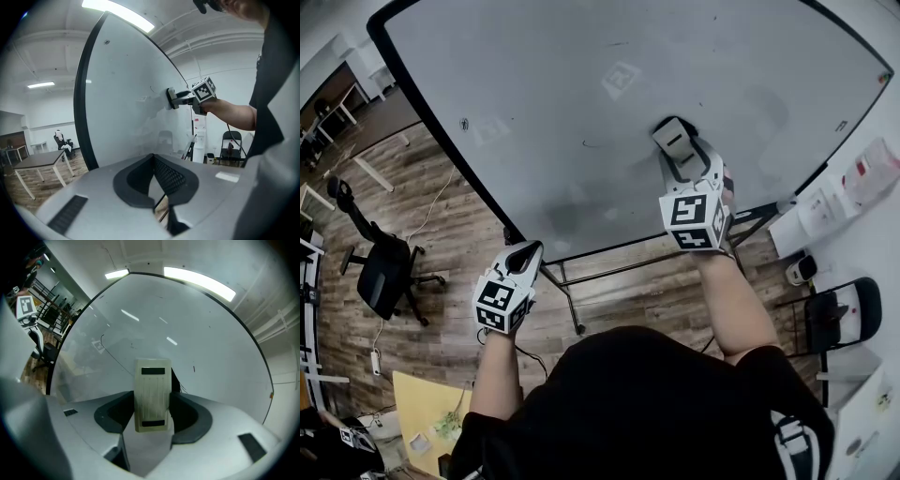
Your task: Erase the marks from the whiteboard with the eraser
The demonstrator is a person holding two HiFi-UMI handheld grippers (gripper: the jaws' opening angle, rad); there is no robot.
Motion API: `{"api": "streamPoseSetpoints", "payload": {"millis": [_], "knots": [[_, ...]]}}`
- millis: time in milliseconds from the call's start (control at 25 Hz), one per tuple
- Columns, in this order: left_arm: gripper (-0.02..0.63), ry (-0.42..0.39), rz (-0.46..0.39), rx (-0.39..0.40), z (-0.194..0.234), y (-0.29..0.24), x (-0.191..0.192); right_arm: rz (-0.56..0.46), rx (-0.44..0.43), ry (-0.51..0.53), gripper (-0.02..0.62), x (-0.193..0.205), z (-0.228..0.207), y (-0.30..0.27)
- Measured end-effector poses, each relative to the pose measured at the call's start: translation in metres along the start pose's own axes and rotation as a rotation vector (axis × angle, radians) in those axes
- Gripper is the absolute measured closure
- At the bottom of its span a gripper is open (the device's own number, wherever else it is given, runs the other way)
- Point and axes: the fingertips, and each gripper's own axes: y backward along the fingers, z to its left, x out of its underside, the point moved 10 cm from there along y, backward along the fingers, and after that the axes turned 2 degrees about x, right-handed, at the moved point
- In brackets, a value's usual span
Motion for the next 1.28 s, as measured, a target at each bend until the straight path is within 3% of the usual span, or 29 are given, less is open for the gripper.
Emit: {"api": "streamPoseSetpoints", "payload": {"millis": [560,1280], "knots": [[0.595,0.018,-0.011,-0.033,0.009,0.015,0.01,-0.071,-0.041,0.163,0.365,-0.043,0.037,0.005],[0.595,0.039,-0.008,-0.083,0.017,0.034,0.019,-0.124,-0.096,0.279,0.364,-0.078,0.075,0.005]]}}
